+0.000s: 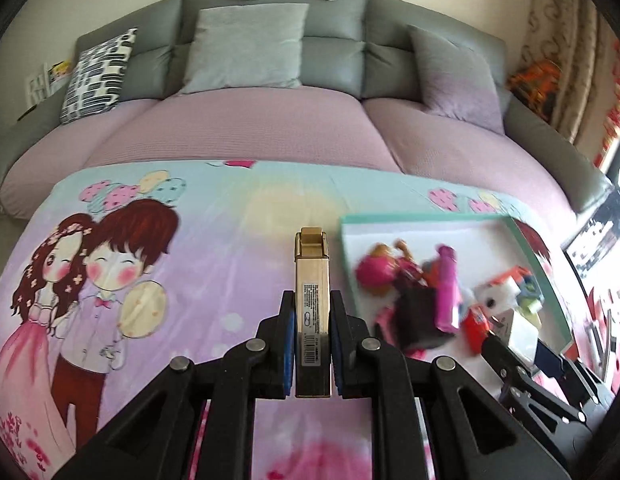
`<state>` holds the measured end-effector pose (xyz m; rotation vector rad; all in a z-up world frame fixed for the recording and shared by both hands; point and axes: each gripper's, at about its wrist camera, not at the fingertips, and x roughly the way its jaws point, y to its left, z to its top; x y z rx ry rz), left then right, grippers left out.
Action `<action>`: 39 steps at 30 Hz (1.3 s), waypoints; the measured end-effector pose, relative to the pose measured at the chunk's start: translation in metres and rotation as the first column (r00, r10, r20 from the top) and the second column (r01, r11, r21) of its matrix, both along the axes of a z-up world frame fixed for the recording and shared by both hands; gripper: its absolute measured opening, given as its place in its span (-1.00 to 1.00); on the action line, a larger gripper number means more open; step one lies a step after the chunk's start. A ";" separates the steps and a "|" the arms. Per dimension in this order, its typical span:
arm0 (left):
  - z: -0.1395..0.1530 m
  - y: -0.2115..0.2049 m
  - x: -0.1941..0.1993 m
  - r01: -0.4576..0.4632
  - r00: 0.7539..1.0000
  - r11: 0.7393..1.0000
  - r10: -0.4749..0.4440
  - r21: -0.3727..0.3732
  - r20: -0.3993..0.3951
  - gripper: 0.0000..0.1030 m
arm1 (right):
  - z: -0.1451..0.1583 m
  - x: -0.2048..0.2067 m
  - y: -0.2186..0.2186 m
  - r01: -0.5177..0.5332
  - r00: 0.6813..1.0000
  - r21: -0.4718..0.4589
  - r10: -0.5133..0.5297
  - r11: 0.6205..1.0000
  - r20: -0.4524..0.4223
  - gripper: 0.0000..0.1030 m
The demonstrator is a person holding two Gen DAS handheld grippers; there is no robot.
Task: Organize rigid objects
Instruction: 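Carry the harmonica over the tray with the left tool while the right tool carries the charger, then release the harmonica into the tray with the left tool while the right tool releases the charger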
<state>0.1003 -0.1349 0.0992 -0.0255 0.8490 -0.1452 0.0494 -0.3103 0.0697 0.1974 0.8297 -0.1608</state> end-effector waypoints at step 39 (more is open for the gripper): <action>-0.036 -0.059 -0.022 0.127 0.986 0.991 -0.123 0.034 -0.116 -0.23 | -0.019 -0.003 -0.016 -0.041 0.998 -0.028 0.040 0.999 -0.041 0.11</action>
